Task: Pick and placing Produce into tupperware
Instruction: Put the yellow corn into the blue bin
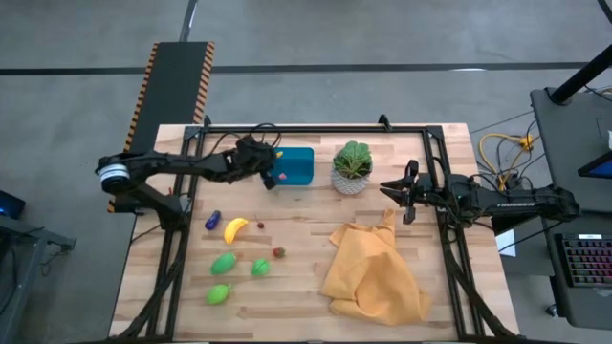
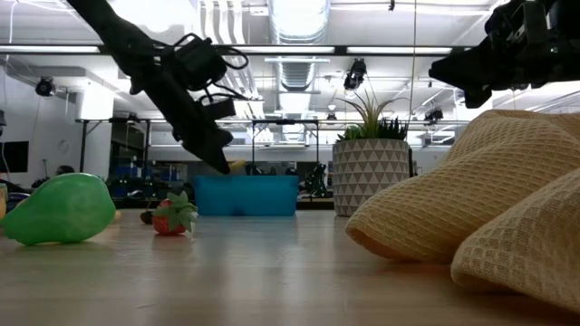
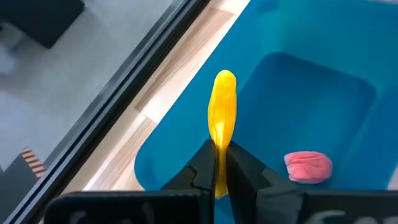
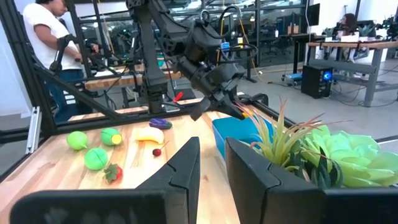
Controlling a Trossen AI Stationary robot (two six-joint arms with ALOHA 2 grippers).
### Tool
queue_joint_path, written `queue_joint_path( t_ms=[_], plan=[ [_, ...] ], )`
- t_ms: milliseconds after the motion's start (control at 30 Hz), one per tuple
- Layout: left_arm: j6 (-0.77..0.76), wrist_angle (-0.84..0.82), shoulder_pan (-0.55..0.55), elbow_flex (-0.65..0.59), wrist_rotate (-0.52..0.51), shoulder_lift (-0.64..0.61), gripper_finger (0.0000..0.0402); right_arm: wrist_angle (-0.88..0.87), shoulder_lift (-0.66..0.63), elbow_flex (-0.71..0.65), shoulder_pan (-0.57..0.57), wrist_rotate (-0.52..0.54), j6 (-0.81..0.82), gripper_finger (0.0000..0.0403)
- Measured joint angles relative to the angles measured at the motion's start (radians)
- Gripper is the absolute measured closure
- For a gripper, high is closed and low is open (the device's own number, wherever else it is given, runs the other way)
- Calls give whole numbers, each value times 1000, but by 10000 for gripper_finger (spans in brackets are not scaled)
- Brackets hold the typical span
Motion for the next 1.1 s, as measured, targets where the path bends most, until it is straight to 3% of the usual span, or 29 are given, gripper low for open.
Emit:
queue_joint_path(
  t_ms=[300,500,1100],
  plan=[
    [4,-4,4,25,-5,55,396,-16,0,0,0,0,-5,335],
    [8,-13,6,23,-79,60,396,-16,0,0,0,0,-6,335],
    [8,-27,10,22,-79,56,381,-16,0,0,0,0,-7,335]
  ],
)
